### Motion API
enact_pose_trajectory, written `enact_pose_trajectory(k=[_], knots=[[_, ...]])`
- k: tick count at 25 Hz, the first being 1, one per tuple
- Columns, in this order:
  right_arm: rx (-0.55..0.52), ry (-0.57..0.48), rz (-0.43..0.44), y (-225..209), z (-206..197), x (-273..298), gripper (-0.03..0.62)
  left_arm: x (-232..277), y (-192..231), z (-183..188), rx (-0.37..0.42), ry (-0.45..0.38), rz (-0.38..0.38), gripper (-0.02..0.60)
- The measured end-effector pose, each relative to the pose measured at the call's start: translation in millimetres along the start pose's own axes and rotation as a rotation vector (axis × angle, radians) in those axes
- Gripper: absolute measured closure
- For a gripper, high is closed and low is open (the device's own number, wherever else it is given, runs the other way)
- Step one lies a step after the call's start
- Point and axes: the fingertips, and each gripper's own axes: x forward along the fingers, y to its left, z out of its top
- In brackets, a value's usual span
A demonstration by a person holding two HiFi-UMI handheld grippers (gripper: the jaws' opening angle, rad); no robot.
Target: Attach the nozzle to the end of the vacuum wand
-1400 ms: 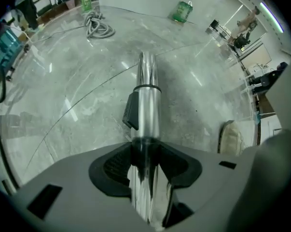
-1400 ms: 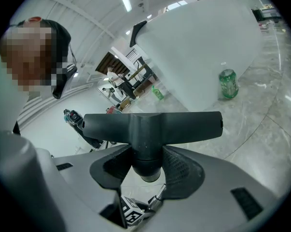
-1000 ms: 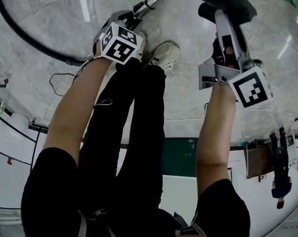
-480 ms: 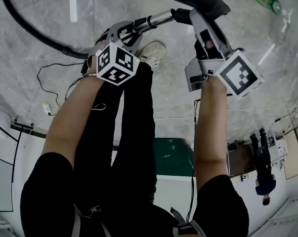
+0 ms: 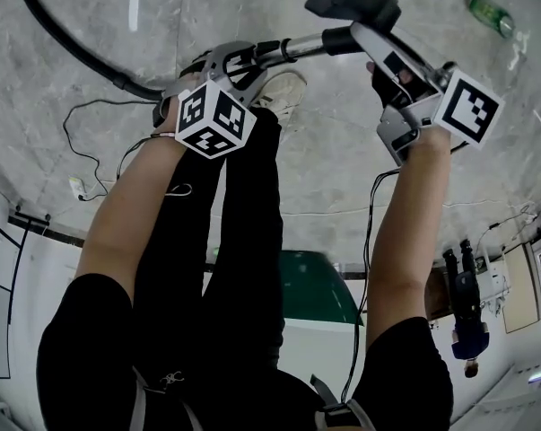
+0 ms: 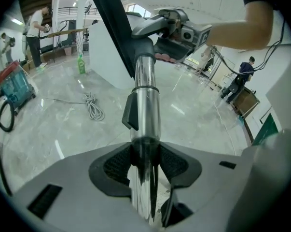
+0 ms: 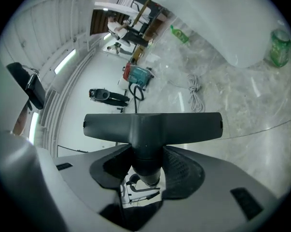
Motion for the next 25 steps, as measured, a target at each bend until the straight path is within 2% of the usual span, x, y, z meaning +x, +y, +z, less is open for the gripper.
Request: enact_pose_trajectory(k=[2,4,6,8,10,12,14,17,19,20,21,25], knots=[[0.009,0.033,0.044,-1,-4,5,0.402,1,-4,-3,0.005,0.003,-0.031,0.403],[0.001,0.036,0.045,-3,-6,5,0.402,2,-4,-5,0.004,0.013,-0.05,0.403],[-0.068,0.016,0.074,-4,-8,1,0.402,3,-7,-5,0.006,0.017,-0.087,0.403],[-0.155,-0.009,0.167,-2,-15,-5,0.402,1,-14,-6,0.018,0.016,-0.182,0.404],[-0.177,-0.037,0.267,-1,-26,-10,0.402,-4,-24,-9,0.026,0.013,-0.292,0.405],[-0.155,-0.068,0.274,-3,-30,-10,0.402,-6,-27,-11,0.021,0.022,-0.316,0.407],[-0.108,-0.101,0.166,-10,-26,-4,0.402,1,-20,-13,0.01,0.056,-0.254,0.408],[0.072,-0.207,-0.144,-34,-18,-1,0.402,11,-13,-11,-0.016,0.084,-0.161,0.41],[0.191,-0.274,-0.323,-50,-15,-4,0.402,13,-13,-7,-0.021,0.073,-0.154,0.414],[0.204,-0.282,-0.351,-52,-14,-5,0.402,14,-13,-6,-0.024,0.064,-0.162,0.416],[0.182,-0.27,-0.326,-51,-13,-4,0.402,14,-13,-4,-0.031,0.052,-0.175,0.417],[-0.083,-0.136,-0.039,-31,-9,1,0.402,9,-8,1,-0.039,0.012,-0.233,0.423]])
